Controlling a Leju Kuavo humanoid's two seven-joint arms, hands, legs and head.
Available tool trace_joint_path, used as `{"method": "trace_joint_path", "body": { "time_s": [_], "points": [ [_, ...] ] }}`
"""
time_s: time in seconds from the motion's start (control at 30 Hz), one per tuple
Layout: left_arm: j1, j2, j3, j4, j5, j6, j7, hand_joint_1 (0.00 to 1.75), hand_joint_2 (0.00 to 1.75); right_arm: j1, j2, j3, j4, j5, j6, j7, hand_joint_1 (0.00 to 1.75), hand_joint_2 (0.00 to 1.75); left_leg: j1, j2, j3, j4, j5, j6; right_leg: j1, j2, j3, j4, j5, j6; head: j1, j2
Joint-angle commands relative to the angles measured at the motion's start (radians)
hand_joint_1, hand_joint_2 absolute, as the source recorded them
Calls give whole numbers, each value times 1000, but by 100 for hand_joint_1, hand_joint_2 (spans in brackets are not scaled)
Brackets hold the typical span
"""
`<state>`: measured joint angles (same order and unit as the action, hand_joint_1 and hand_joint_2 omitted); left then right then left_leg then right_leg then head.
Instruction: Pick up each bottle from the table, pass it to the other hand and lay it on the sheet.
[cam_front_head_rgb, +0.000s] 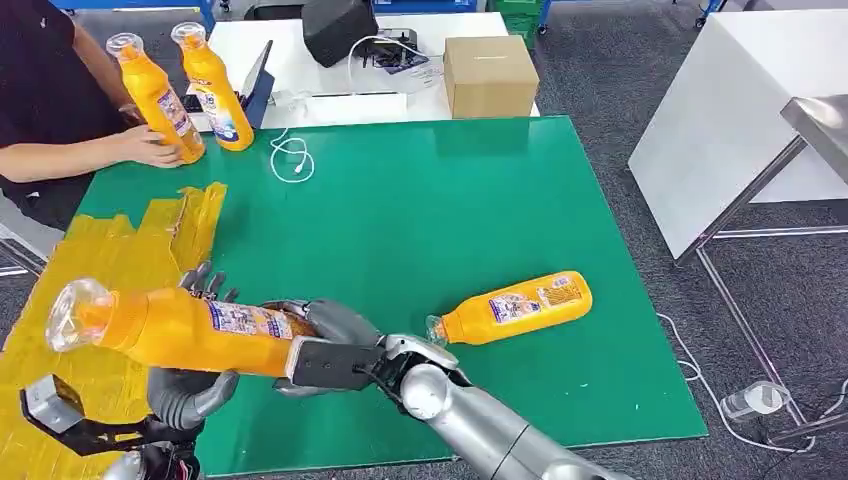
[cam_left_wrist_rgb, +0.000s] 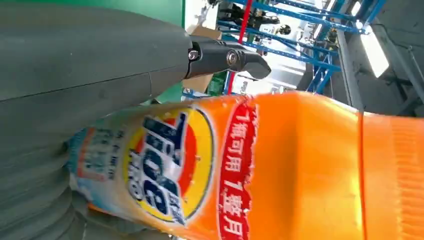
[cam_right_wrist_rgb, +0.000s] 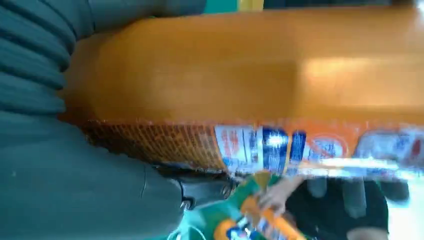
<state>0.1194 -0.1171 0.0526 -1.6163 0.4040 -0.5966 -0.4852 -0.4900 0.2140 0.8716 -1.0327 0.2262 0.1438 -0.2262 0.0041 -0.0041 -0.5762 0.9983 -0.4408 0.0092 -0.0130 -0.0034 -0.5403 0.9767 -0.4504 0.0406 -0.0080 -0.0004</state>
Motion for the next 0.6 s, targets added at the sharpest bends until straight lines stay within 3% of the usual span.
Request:
{"method": "trace_joint_path", "body": {
  "time_s": [0.03, 0.2, 0.23, 0.27, 0.6],
  "points": [
    [-47, -2, -10, 84, 6, -2, 10, 0, 175, -54, 32, 134, 167, 11, -4, 1, 175, 175, 0, 0, 2, -1, 0, 0, 0, 0, 2, -1, 0, -1, 0, 0],
    [-55, -4, -13, 89, 6, -3, 11, 0, 175, -55, 35, 137, 179, 11, -5, 1, 175, 175, 1, -1, 4, -1, -1, -1, 2, -1, 5, -3, -1, -2, 0, 0],
    [-55, -4, -13, 89, 6, -3, 11, 21, 175, -55, 35, 137, 179, 11, -5, 1, 175, 175, 0, -1, 2, -1, 0, 0, 0, -1, 2, -1, 0, -1, 0, 0],
    [-58, -4, -14, 94, 8, -6, 9, 175, 175, -58, 35, 140, 188, 12, -6, -1, 175, 175, 1, -1, 3, -1, 0, 0, 1, -1, 3, -2, 0, -1, 0, 0],
    [-56, -5, -9, 95, 14, -20, 1, 175, 175, -61, 27, 133, 197, 13, -21, -9, 175, 175, 1, -1, 2, -1, 0, 0, 1, -2, 3, -2, -1, -1, 0, 0]
  ]
}}
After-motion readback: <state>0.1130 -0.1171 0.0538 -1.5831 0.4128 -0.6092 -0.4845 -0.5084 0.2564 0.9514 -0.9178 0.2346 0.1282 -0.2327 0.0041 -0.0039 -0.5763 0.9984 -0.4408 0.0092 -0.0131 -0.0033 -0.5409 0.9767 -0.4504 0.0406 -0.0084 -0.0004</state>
